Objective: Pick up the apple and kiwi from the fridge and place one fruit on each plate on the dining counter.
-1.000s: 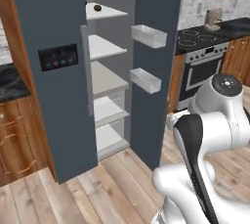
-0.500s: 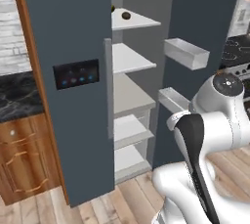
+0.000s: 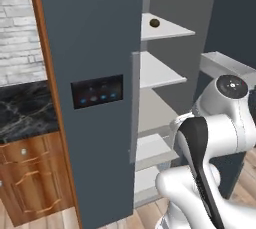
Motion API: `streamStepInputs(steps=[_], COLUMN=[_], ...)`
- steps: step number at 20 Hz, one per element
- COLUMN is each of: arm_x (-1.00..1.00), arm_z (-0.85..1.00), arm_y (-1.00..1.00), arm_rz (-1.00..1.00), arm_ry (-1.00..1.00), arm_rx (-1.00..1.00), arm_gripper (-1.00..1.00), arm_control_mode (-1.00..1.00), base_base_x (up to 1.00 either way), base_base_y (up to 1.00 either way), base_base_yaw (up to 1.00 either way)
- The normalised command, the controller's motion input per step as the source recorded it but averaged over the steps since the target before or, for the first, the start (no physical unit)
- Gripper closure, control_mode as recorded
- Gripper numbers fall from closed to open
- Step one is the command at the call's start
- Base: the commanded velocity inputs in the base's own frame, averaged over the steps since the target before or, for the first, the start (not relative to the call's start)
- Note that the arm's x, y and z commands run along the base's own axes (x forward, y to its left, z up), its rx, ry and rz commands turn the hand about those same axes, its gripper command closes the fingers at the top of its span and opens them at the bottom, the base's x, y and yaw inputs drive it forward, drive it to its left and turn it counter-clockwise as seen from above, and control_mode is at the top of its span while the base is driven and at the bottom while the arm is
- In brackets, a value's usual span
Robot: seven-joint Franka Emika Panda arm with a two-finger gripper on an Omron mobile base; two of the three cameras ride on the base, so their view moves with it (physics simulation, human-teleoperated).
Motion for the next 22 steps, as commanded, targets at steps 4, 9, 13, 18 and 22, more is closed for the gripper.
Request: streamStepInputs(steps=[4,9,13,18,22], arm_x=[0.00,0.00,0.00,0.00,0.00], arm_z=[0.00,0.00,0.00,0.00,0.00], arm_y=[0.00,0.00,0.00,0.00,0.00], arm_rz=[0.00,0.00,0.00,0.00,0.00], arm_ry=[0.00,0.00,0.00,0.00,0.00], arm_rx=[0.00,0.00,0.00,0.00,0.00], arm_gripper=[-1.00,-1.00,-1.00,-1.00,-1.00], arm_control_mode=[1.00,1.00,1.00,1.00,1.00], base_base_x=[0.75,0.46,0.44,0.55,0.58], base_base_y=[-0.24,-0.39,-0.29,-0.15,0.00], base_base_yaw=[0.01,0.09,0.06,0.00,-0.06])
